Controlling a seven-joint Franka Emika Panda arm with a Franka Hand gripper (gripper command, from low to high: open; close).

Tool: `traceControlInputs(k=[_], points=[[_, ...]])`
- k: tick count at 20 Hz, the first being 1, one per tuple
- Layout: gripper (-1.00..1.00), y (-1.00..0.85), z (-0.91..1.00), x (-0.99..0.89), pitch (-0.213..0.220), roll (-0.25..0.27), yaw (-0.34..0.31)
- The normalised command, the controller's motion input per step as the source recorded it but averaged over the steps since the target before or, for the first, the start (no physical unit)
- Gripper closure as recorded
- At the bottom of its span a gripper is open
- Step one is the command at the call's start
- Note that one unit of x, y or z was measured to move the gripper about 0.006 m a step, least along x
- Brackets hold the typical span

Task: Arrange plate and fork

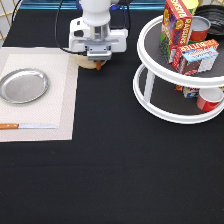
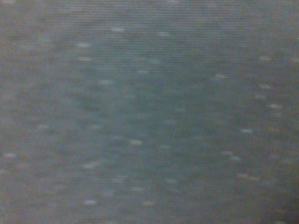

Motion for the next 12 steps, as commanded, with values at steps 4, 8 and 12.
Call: traceControlInputs(k=[4,8,12], points=[[1.0,-0.5,0.89,-0.16,-0.127,0.161,0.0],[1.0,-0.68,0.69,-0.13,-0.116,0.154,-0.026],[1.0,-0.71,0.47,-0.01,-0.022,0.092,-0.061]])
